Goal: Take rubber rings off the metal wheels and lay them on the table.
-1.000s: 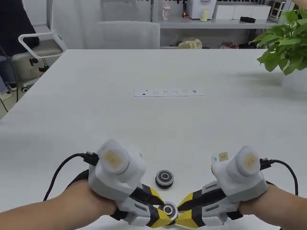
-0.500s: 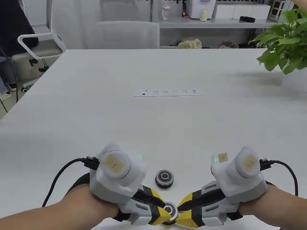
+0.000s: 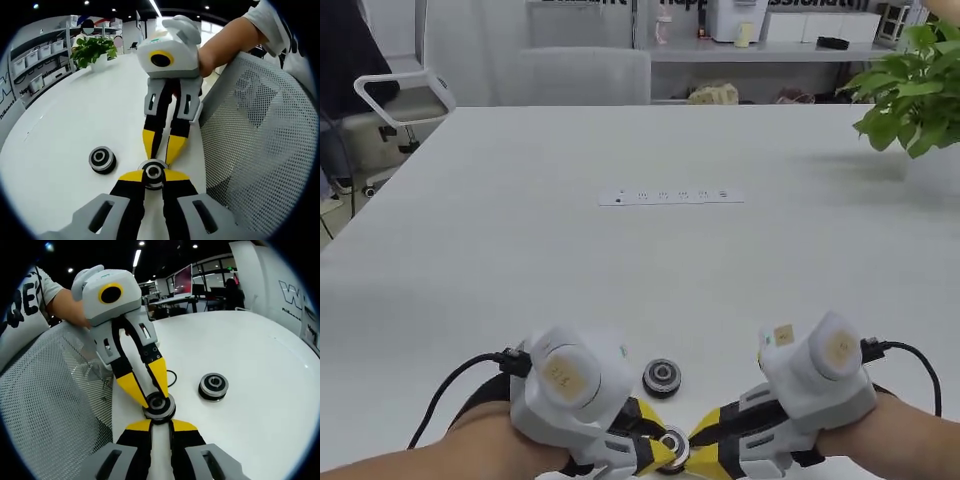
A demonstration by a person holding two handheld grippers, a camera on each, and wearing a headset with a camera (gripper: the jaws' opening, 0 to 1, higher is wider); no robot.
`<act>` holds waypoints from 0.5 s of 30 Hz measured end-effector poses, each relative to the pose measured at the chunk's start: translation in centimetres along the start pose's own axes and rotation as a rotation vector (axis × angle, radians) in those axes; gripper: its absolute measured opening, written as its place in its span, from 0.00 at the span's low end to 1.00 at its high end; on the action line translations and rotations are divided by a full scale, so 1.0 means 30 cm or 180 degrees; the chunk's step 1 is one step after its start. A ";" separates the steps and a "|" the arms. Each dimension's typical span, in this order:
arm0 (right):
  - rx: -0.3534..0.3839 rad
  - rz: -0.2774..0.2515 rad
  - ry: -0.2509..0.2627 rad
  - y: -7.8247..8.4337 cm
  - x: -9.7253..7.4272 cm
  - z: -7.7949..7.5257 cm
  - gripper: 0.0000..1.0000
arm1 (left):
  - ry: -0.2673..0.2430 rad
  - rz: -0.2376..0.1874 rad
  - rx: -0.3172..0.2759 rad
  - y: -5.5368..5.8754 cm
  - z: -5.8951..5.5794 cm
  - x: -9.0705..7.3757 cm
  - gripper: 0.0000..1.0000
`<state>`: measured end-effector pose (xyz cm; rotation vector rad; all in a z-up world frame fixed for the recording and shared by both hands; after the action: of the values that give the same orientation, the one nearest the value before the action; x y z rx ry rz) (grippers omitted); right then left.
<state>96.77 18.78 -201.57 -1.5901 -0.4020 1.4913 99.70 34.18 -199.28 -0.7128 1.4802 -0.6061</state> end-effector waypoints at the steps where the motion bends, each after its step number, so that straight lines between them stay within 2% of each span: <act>1: -0.0037 0.0049 0.0028 0.002 -0.001 -0.002 0.04 | 0.0000 -0.0004 0.0008 0.001 0.000 -0.002 0.07; 2: -0.0012 0.0041 0.0012 0.001 0.000 -0.001 0.02 | -0.0003 -0.0015 0.0000 0.001 0.000 0.000 0.07; 10: -0.0002 0.0087 0.0058 -0.002 0.000 -0.001 0.00 | -0.0026 -0.0033 0.0000 0.001 -0.003 -0.001 0.07; 15: 0.0122 0.0048 0.0057 0.002 -0.003 -0.005 0.00 | -0.0022 -0.0045 0.0002 0.003 -0.001 0.000 0.07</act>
<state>96.88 18.61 -201.59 -1.5784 -0.3500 1.4864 99.66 34.24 -199.33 -0.7247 1.4696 -0.6144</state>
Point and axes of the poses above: the centre of the closed fingertips' face, and the gripper's own axes: x roughly forward along the fingers, z roughly to its left, y roughly out of its underside, the point moved 10 cm from there along -x, roughly backward along the fingers, and after that the axes turned 5 degrees about -x, right-handed, at the moved point
